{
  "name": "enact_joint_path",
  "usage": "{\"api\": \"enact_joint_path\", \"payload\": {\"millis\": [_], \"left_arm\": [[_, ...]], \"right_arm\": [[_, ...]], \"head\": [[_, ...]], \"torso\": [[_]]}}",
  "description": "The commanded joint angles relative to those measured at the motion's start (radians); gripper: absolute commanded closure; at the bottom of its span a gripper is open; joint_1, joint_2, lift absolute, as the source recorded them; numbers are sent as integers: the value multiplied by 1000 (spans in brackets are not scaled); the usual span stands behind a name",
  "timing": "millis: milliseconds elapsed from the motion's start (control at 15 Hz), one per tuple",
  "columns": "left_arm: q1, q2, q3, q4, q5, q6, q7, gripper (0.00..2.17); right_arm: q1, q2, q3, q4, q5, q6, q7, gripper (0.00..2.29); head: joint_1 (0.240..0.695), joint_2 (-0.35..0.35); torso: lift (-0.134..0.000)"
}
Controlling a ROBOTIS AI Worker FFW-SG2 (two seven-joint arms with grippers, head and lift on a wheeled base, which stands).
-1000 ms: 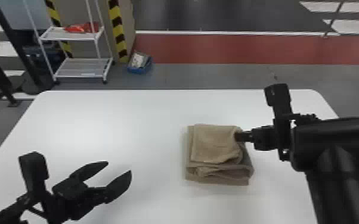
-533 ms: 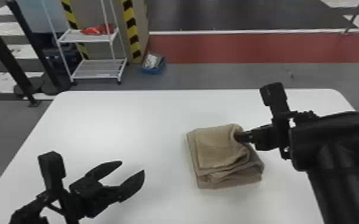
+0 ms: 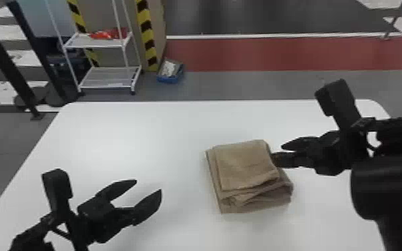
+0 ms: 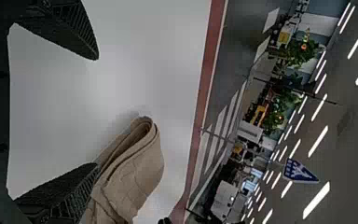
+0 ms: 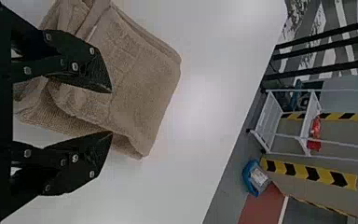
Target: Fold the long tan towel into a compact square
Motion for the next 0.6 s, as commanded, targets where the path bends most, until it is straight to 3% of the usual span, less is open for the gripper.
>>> {"api": "enact_joint_path", "payload": {"millis": [0, 133, 267, 400, 533], "left_arm": [[9, -3, 2, -3, 0, 0, -1, 66], [15, -3, 9, -4, 1, 0, -3, 70], [22, -3, 12, -12, 11, -3, -9, 73], [24, -3, 8, -17, 12, -3, -10, 73], [24, -3, -2, -21, 12, -3, -7, 76]], "right_arm": [[-8, -8, 75, 5, 107, -18, 45, 73], [-17, -8, 141, 42, 194, -58, 125, 73], [-8, -6, 163, 43, 219, -58, 128, 73], [30, 8, 109, 26, 174, 12, 39, 80], [89, 24, -17, -78, 18, 147, -148, 80]], "head": [[695, 68], [695, 87], [695, 112], [695, 122], [695, 102]], "torso": [[-124], [-124], [-124], [-124], [-124]]}}
